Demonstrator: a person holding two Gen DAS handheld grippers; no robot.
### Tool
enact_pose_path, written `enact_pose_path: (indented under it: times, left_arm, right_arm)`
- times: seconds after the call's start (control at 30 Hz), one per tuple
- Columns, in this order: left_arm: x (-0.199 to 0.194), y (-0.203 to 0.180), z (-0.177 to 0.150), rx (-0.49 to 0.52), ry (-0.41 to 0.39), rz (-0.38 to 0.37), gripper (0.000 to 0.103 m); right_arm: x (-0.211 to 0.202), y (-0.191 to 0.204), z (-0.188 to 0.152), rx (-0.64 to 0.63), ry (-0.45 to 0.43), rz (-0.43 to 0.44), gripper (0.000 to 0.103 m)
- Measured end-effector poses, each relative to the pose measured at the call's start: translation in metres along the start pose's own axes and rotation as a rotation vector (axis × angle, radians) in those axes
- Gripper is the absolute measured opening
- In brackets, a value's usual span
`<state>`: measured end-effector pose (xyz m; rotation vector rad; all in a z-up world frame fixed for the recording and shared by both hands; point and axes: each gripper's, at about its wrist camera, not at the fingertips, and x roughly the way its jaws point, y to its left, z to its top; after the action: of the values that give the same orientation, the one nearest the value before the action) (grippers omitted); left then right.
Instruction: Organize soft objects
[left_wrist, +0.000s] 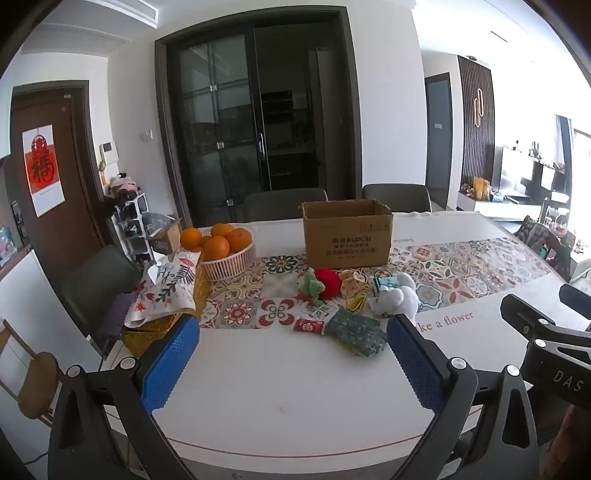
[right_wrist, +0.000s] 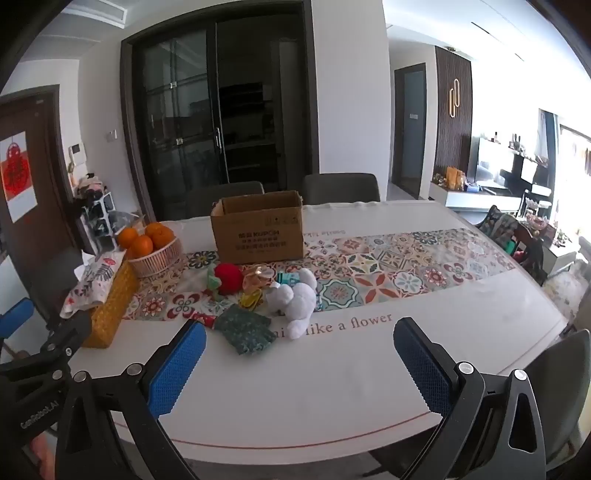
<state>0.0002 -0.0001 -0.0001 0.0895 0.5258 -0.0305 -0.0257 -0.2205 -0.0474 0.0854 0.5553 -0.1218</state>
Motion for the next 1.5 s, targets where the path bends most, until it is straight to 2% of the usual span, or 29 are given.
enact_pose_path:
  times: [0.3,0.37,0.5,1.5]
  left_arm:
    - [-0.006,-0.013,-0.002,0.024,-0.026,0.018,0.103]
    - [-0.008,-0.002,0.005,-0.002,-0.025,0.012,0.103]
    - [-0.012,-0.005,0.006,0.004,-0.036,0.018,0.103]
    - [-0.016,0.002,0.008,0.005,-0.059,0.006,0.103]
  right_arm:
    - [-0.002,0.003,-0.001,-0.01,0.008,0.009,0.103]
    - [0.0,-0.002,0.002,-0.007,0.007,0.009,0.103]
    - [-0.001,-0.008,0.003,-0.003,0.008,0.017,0.103]
    - [-0.009,-0.001,0.004,-0.001,-0.026,0.014,0.103]
